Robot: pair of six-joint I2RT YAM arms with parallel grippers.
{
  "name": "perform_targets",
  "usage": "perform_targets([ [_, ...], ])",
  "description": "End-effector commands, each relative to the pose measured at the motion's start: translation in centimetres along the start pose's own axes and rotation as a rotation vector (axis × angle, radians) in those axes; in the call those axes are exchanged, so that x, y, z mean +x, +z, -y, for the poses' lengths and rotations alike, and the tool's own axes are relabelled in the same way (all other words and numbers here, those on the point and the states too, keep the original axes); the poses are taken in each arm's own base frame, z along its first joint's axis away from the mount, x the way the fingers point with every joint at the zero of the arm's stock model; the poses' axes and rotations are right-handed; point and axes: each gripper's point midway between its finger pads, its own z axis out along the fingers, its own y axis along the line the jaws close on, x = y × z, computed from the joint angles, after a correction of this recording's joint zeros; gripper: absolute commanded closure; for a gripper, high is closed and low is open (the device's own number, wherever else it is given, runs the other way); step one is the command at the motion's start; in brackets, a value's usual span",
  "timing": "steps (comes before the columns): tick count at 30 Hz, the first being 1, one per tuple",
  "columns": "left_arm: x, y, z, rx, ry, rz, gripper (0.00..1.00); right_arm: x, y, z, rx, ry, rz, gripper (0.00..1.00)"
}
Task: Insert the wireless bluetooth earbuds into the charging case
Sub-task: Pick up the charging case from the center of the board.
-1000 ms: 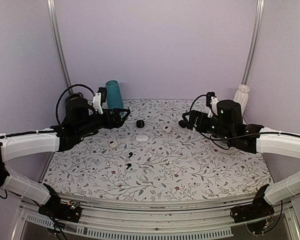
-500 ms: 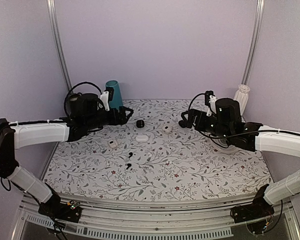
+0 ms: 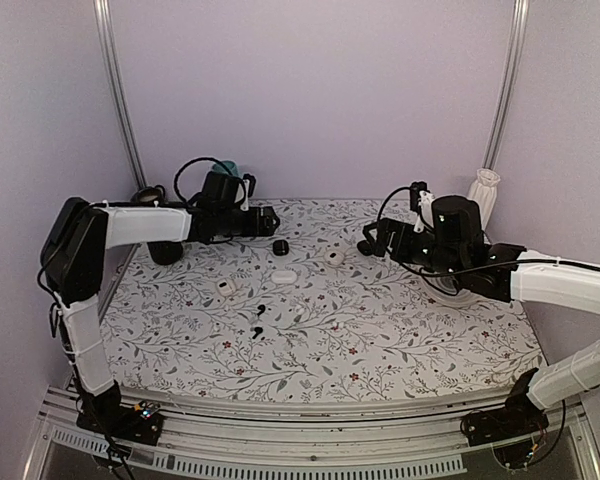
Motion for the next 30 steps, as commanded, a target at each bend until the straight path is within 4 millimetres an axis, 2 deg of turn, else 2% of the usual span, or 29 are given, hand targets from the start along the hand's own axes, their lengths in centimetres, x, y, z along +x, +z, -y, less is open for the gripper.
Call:
perform_targets([
  [1,3.2,3.3,-1.7,-0.058,0.019,-0.130,0.09,-1.7,-1.0,-0.7,-0.026,0.000,0.034,0.01],
  [6,5.0,6.1,-2.1,-0.098,0.020,-0.194,0.14,-1.3,-1.5,-0.6,-0.046,0.005,0.036,0.01],
  [12,6.9,8.1,-2.1,-0.195,0.053,-0.217,0.18,-1.2,-1.6,-0.6,-0.047,0.014,0.039,0.01],
  [15,7.1,8.8,-1.8,-0.226,0.054,-0.212,0.22,-1.2,-1.6,-0.7,-0.056,0.013,0.036,0.01],
  [25,7.2,10.6,-1.7,-0.290,0.063,-0.199,0.26,-0.9,-1.8,-0.4,-0.051,0.014,0.033,0.01],
  [30,7.5,11.2,-2.0,-0.301,0.060,-0.198,0.35,-0.8,-1.7,-0.5,-0.054,0.007,0.024,0.01],
])
